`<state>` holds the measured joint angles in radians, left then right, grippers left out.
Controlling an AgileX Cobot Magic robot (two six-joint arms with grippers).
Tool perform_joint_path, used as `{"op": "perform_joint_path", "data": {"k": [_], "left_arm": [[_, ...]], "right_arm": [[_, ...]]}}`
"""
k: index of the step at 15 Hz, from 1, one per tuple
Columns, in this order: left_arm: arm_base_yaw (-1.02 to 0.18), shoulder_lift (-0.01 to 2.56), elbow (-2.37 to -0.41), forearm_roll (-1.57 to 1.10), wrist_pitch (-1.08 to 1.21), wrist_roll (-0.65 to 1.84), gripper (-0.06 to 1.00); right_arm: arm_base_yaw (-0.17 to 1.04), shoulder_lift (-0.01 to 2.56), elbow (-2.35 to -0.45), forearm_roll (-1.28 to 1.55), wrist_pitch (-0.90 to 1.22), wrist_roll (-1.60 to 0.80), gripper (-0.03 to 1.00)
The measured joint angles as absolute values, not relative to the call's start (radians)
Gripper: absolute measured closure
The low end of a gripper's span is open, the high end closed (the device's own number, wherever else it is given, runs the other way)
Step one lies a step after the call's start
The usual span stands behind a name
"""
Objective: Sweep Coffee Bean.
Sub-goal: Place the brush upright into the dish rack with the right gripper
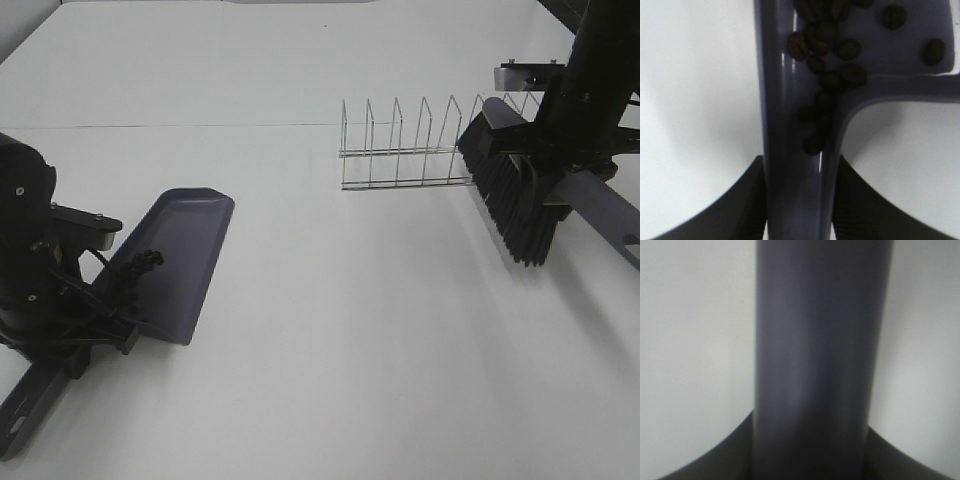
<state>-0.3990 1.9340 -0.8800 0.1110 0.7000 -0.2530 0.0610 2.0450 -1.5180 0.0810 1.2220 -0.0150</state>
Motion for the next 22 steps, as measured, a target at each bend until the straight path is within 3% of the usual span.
{"op": "perform_joint_path", "data": {"k": [5,18,22], "left_arm": [[-0.399,1.934,-0.881,0.106,0.702,-0.253,0.64],[-0.399,1.934,-0.881,0.106,0.704,-0.253,0.64],[-0.399,1.934,-0.883,0.105,0.708,-0.254,0.64]], "right_arm": [[0.061,2.159,-1.536,0.121,1.222,-0.033,0.68],[0.061,2.365,-1.959,0.145,1.233,0.038,0.68],[0.061,2.379,-1.975,0.145,1.231,0.039,0.68]]}}
